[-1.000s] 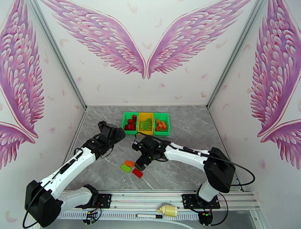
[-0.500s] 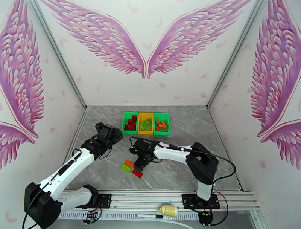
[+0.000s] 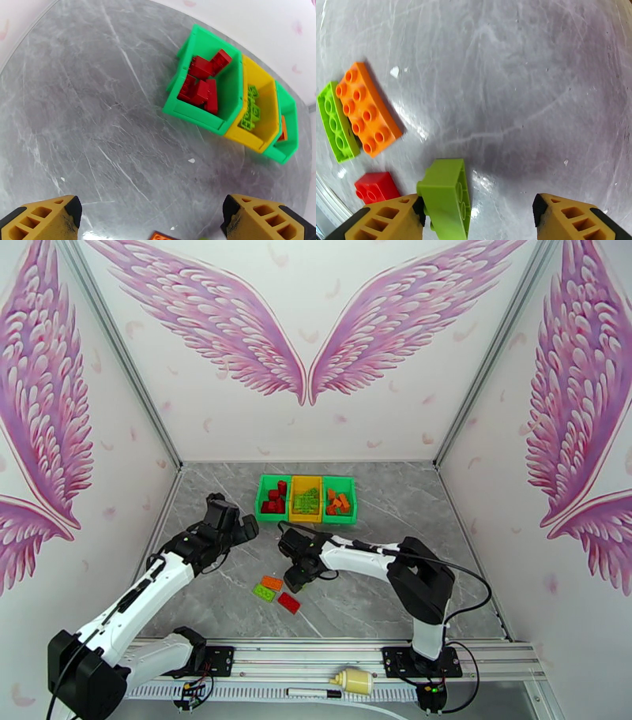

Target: Sort the legos into containers by color

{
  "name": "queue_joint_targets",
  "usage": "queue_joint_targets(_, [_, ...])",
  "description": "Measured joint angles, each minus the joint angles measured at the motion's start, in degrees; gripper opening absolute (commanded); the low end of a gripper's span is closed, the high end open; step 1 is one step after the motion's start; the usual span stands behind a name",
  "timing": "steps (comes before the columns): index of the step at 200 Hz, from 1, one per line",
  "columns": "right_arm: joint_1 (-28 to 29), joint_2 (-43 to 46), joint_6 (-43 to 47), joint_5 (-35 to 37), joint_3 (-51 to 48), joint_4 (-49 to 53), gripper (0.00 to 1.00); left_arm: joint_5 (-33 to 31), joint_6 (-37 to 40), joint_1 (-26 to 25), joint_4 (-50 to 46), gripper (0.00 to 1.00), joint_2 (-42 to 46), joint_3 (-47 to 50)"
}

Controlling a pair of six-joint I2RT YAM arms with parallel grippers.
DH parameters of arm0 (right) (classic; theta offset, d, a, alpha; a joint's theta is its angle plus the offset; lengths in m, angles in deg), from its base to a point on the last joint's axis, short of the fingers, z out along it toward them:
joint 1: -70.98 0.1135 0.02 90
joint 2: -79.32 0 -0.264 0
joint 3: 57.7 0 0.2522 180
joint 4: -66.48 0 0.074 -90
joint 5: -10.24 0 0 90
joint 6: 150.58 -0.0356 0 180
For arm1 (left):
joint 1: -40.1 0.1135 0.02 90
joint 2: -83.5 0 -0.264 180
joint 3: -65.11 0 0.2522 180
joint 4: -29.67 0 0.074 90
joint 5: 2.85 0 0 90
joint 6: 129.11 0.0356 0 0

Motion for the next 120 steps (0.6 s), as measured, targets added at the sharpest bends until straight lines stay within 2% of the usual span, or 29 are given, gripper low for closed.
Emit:
queue_joint_targets(63, [0.0, -3.1, -4.5, -0.2, 2.7, 2.2, 0.70, 10.8, 26.8, 0.2, -3.0, 0.99, 13.4, 0.1])
queue_joint_targets(98, [-0.1, -4.6, -6.0, 0.3, 3.6, 3.3, 0.55, 19.6, 38.2, 0.2, -3.9, 0.99, 17.3, 0.2])
queue_joint_targets(120, [-0.1, -4.9, -7.1, 0.3, 3.9, 3.7, 0.45, 25.3, 42.2, 0.2, -4.2, 0.99, 17.4, 0.7])
